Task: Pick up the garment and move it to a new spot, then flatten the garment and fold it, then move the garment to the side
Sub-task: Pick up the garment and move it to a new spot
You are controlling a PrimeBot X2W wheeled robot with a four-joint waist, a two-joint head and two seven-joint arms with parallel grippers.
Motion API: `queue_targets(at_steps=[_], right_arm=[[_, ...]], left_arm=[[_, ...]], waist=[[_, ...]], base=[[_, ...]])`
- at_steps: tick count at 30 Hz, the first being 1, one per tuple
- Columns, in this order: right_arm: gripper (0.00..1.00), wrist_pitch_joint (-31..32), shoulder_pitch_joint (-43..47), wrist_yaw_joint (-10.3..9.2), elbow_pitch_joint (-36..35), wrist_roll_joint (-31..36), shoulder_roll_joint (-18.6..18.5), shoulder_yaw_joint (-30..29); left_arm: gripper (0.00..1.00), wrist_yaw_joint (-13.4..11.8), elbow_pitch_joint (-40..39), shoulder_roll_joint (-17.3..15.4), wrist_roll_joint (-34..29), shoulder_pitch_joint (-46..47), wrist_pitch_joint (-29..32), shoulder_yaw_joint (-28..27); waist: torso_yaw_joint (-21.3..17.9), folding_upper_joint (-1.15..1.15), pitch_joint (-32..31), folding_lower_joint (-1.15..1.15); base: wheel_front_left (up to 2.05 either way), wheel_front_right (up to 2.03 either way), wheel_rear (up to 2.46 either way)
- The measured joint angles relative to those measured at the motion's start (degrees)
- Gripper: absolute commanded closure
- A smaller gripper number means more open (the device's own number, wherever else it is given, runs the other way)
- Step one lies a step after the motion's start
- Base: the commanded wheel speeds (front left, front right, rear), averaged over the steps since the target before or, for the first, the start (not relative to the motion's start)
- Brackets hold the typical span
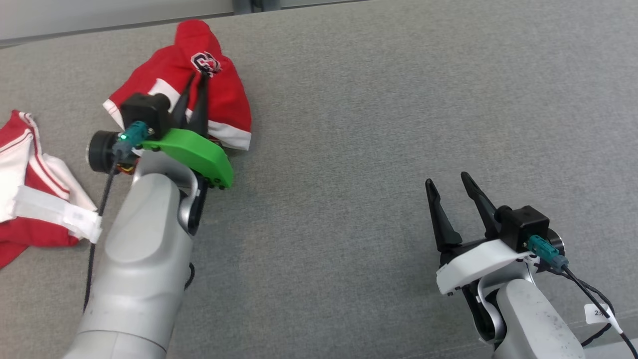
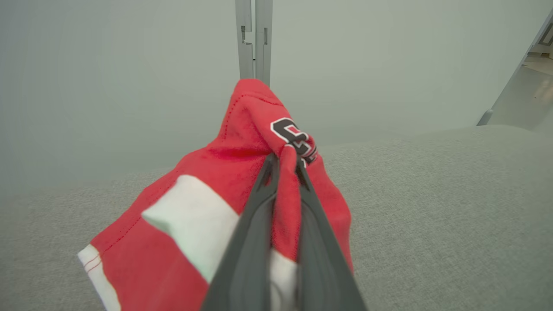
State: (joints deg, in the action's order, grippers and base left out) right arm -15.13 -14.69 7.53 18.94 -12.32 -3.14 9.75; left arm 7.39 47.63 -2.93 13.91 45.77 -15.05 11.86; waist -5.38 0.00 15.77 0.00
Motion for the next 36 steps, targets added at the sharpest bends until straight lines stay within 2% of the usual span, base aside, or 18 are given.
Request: queue_targets(at_steps=[6,12,16,20,23,24,36], right_arm=[[0.0,0.0,0.2,0.0,0.1,-0.5,0.1,0.5],[0.0,0.0,0.7,0.0,0.1,-1.3,0.2,1.0],[0.0,0.0,1.0,0.0,0.1,-1.6,0.2,1.0],[0.0,0.0,1.0,0.0,0.0,-1.7,0.2,0.9],[0.0,0.0,1.2,0.0,-0.1,-1.7,0.2,0.6],[0.0,0.0,1.3,0.0,-0.1,-1.7,0.2,0.4],[0.0,0.0,1.5,0.0,0.1,-1.2,0.3,-0.9]], left_arm=[[1.0,-0.1,-2.7,0.1,7.8,-2.6,-0.1,12.9],[1.0,-2.2,-5.9,0.2,14.0,-4.3,-0.1,23.5],[1.0,-4.0,-8.3,0.2,16.4,-4.9,-0.1,28.0],[1.0,-6.0,-10.2,0.2,17.6,-5.4,-0.1,29.6],[0.38,-7.3,-11.2,0.2,16.9,-6.4,-0.1,29.2],[0.0,-7.5,-11.5,0.2,16.5,-6.8,-0.1,28.8],[0.0,-9.0,-15.3,0.2,8.1,-12.3,-0.1,19.8]], waist=[[-3.8,0.0,-0.9,0.0],[-6.6,0.0,-1.6,0.0],[-7.7,0.0,-2.2,0.0],[-8.0,0.0,-2.5,0.0],[-7.7,0.0,-2.7,0.0],[-7.5,0.0,-2.7,0.0],[-4.4,0.0,-3.9,0.0]], base=[[0.0,0.0,0.0],[0.0,0.0,0.0],[0.0,0.0,0.0],[0.0,0.0,0.0],[0.0,0.0,0.0],[0.0,0.0,0.0],[0.0,0.0,0.0]])
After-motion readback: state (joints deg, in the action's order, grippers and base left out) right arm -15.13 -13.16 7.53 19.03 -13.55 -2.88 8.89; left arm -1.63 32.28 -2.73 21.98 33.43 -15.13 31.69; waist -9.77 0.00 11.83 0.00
